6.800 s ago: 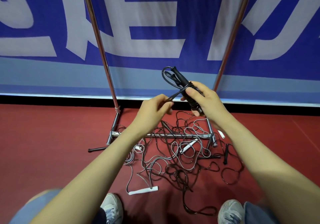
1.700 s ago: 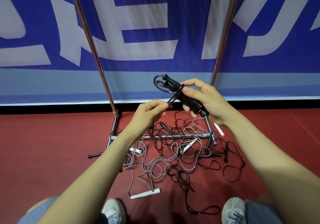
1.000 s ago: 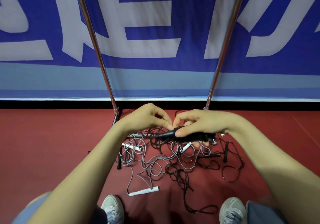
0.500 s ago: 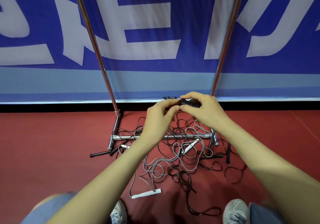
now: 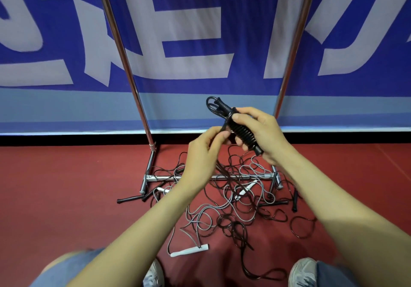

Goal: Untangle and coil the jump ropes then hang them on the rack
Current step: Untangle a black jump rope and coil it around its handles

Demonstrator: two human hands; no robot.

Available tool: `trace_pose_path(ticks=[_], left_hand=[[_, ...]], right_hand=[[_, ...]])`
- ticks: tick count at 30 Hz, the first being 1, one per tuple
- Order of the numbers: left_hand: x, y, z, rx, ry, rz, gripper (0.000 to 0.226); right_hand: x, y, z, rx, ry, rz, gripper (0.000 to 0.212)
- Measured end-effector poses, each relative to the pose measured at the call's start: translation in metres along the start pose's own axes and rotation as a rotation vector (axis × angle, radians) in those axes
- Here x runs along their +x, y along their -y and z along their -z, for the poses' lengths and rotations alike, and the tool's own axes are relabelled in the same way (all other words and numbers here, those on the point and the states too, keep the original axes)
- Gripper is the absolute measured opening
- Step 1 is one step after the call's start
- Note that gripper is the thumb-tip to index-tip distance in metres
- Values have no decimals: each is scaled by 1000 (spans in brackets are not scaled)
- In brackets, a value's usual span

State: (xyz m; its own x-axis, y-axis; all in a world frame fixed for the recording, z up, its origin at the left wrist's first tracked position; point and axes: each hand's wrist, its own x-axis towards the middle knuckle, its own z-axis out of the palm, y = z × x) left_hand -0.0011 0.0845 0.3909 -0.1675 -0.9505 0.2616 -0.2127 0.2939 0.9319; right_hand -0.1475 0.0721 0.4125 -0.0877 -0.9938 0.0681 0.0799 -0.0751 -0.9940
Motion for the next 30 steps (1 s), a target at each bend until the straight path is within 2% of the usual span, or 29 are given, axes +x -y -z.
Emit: trace_pose_path(ticks=[4, 9, 12, 17, 21, 23, 26, 30], left_hand=[[11, 0, 9, -103, 13, 84, 13], [16, -3, 17, -290, 89, 240, 10], [20, -3, 21, -349, 72, 342, 24], [22, -7, 32, -332, 102, 317, 8], [18, -8, 35, -291, 214, 330, 14], [18, -6, 37, -284, 245, 363, 21], [19, 3, 41, -273, 236, 410, 27], [17, 12, 45, -384, 367, 393, 26]], right_hand=[[4, -1, -1, 32, -11, -40, 9], [5, -5, 11, -119, -18, -17, 13], [4, -7, 15, -230, -12, 1, 21], [0, -4, 13, -268, -4, 14, 27], [-3, -2, 10, -176, -31, 33, 23], [-6, 2, 10, -100, 21, 33, 21], [-13, 7, 11, 23, 194, 0, 25], [-18, 8, 9, 117, 358, -95, 33]])
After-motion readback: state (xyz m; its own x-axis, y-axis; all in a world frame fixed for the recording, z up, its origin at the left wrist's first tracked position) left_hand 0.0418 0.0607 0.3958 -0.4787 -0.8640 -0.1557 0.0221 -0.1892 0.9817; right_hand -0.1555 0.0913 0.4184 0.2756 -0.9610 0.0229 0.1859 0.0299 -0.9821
